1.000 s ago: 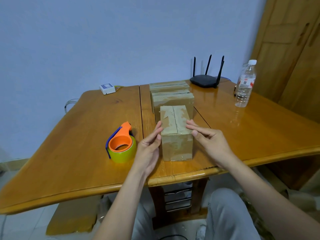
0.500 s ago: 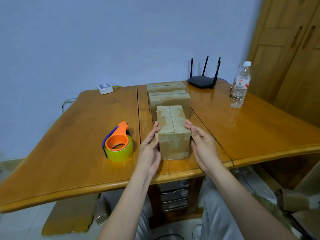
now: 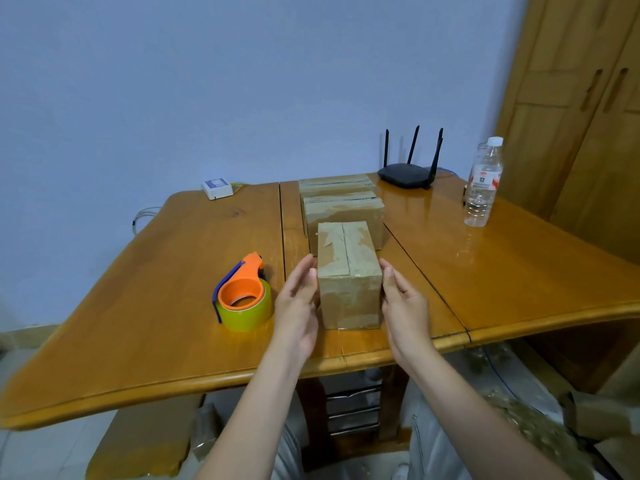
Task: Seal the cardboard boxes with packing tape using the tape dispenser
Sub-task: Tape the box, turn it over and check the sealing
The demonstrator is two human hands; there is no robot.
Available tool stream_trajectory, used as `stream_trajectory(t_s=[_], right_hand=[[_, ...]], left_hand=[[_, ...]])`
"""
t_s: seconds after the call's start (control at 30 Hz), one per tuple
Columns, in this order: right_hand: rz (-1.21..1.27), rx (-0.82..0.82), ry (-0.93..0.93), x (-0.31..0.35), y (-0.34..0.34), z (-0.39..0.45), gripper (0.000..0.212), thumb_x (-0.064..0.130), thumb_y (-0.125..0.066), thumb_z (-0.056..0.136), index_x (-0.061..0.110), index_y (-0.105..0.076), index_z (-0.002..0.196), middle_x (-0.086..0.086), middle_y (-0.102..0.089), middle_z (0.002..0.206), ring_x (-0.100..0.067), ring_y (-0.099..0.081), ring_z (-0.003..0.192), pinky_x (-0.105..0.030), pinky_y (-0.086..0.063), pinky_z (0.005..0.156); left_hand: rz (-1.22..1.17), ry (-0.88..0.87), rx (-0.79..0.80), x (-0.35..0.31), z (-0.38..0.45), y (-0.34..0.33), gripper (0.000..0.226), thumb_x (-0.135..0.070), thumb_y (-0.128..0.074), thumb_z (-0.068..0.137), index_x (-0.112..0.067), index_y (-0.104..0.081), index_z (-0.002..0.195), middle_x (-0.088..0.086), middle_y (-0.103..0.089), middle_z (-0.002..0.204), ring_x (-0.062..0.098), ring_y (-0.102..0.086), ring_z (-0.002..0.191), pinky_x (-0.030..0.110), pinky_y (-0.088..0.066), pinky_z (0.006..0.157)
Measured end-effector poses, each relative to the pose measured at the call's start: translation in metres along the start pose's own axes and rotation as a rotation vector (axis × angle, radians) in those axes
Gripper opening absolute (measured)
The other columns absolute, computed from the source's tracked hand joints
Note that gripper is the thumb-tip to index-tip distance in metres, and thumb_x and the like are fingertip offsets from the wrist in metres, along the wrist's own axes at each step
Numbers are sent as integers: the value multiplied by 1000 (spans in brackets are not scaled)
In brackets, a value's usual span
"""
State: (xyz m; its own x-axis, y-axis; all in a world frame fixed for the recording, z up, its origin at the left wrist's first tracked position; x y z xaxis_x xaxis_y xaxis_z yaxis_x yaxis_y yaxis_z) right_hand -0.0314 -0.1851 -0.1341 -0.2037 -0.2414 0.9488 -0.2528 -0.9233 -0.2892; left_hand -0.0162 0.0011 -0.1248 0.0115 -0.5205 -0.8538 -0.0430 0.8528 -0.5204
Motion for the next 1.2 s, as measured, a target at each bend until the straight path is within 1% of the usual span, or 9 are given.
stream_trajectory(t_s=[0.13,0.33,0.47,0.6,0.77,0.83,0.93,1.07,1.2], right_hand=[[98,19,-61,-1,-2,-2,39,53,-44,98,32,-66,124,6,-71,124,-5,-65,115,-24,-56,88],[90,39,-89,0,-6,-4,49,46,-57,91,25,-63,135,10,-71,123,-6,-65,117,-36,-55,97],[130,31,-134,5,-6,-7,33,33,-56,99,28,-66,130,9,-73,119,-7,-67,113,-33,-56,93],[7,-19,-93,6,-2,-14,31,14,-54,103,36,-69,120,9,-73,119,-5,-65,114,-27,-56,91],[-111,-28,-2,24,-7,-20,32,1,-53,100,22,-72,114,6,-74,110,-3,-70,101,-23,-57,88],[-189,-20,2,31,-9,-14,28,1,-53,100,18,-72,112,3,-74,108,-6,-73,92,-26,-59,84],[-375,-27,64,50,-3,8,29,2,-47,100,21,-69,108,4,-73,107,-8,-73,86,-35,-61,85],[-645,45,241,91,-4,40,28,10,-53,100,24,-60,123,4,-64,128,-9,-61,116,-31,-51,99],[-975,348,277,102,-30,60,72,50,-65,92,31,-32,153,6,-38,157,-15,-34,144,-46,-35,117]], left_hand=[[63,-20,3,-5,-4,-4,33,-29,-65,94,-31,-66,127,-5,-70,123,17,-61,120,29,-54,84],[20,-21,-12,3,-7,-9,33,-31,-61,95,-30,-65,128,-5,-71,122,16,-61,120,25,-55,80],[65,-42,-31,0,-7,-8,29,-30,-53,101,-32,-66,126,-7,-70,122,13,-63,117,27,-55,83],[326,-162,-67,-20,-12,-10,31,-44,-48,101,-38,-60,129,-16,-66,123,8,-59,119,23,-52,83],[1049,-350,-65,-41,-19,-36,97,-72,-74,63,-58,-21,143,-4,-34,141,14,-36,129,38,-39,107],[1269,-388,-105,-41,-19,-40,101,-75,-72,61,-54,-20,145,5,-27,145,25,-30,135,44,-35,111],[1315,-368,-154,-41,-9,-30,89,-67,-75,65,-49,-33,140,9,-32,140,32,-30,136,48,-36,111],[1161,-364,-95,-53,5,-19,75,-60,-79,60,-55,-42,125,0,-41,125,27,-41,125,47,-45,103],[1119,-329,73,-70,12,-23,77,-54,-84,61,-57,-43,127,-4,-45,124,18,-47,116,44,-50,98]])
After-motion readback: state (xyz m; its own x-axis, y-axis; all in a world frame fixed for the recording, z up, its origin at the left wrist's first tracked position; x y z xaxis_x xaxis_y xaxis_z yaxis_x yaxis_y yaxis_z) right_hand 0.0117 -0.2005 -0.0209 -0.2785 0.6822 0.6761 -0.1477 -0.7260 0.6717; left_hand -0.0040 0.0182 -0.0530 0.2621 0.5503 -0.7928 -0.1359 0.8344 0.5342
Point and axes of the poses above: each hand's wrist, its own z-axis towards the middle knuckle, its own y-axis out of the back of the hand, x = y × z, the point moved 9 cm from there along z, towards the middle knuckle
